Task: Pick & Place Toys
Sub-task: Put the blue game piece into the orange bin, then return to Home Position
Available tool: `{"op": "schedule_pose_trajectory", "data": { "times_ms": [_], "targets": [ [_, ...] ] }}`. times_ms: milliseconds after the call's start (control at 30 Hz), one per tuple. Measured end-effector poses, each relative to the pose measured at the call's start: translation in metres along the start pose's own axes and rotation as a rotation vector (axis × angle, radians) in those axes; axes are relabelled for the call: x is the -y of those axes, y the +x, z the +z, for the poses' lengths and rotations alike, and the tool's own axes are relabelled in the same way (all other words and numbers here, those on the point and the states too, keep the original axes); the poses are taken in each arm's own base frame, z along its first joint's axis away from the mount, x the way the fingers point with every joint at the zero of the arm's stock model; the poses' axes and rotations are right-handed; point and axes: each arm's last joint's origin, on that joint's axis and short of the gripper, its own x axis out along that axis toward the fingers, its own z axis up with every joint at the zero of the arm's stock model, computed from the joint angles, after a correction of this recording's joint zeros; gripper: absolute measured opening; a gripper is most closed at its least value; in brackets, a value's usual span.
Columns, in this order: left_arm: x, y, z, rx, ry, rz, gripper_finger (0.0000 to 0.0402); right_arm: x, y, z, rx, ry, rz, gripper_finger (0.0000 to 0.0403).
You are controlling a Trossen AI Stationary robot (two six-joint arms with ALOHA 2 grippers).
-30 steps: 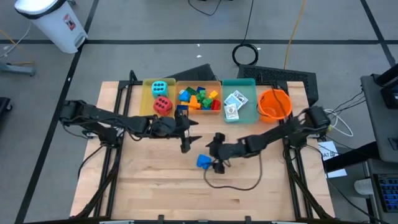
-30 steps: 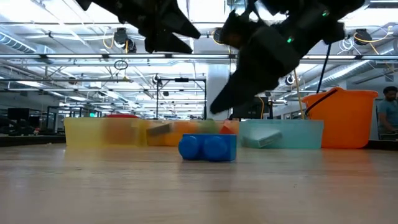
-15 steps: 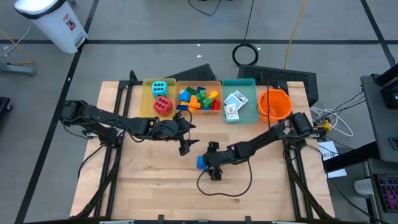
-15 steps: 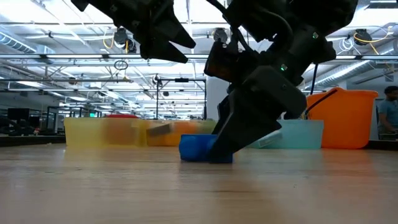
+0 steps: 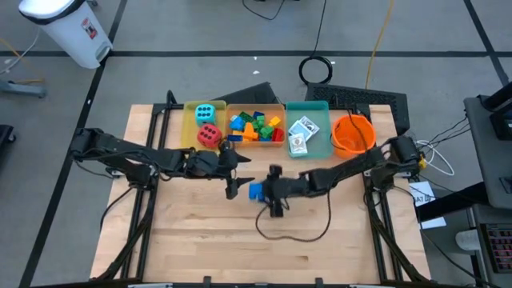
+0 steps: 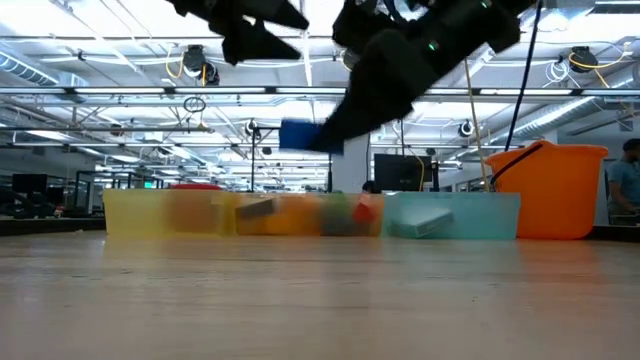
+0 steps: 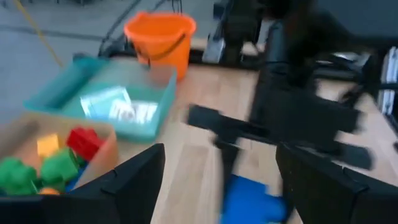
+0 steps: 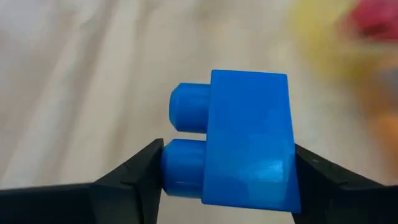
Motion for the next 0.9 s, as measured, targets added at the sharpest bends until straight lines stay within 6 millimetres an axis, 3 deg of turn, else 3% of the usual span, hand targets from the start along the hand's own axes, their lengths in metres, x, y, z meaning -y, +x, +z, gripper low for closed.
{"op": "schedule_pose_trajectory", "data": {
  "times_ms": [233, 400, 533, 733, 900],
  "targets": [
    [-0.002, -0.016, 0.014, 0.084, 0.064, -0.005, 0.0314, 0.070, -0.030, 0.025, 0.091, 0.020, -0.272, 0.0225],
    [-0.003, -0.017, 0.014, 0.086, 0.078, -0.004, 0.0310, 0.129, -0.032, 0.018, 0.065, 0.112, -0.408, 0.0225],
    [-0.003, -0.017, 0.014, 0.082, 0.078, -0.004, 0.0306, 0.167, -0.029, 0.007, 0.056, 0.171, -0.410, 0.0241],
    [-0.003, -0.017, 0.014, 0.079, 0.077, -0.004, 0.0312, 0.206, -0.025, -0.008, 0.057, 0.292, -0.497, 0.0311],
    [-0.003, -0.017, 0.014, 0.079, 0.077, -0.004, 0.0312, 0.219, -0.026, -0.016, 0.037, 0.315, -0.500, 0.0350]
  ]
}}
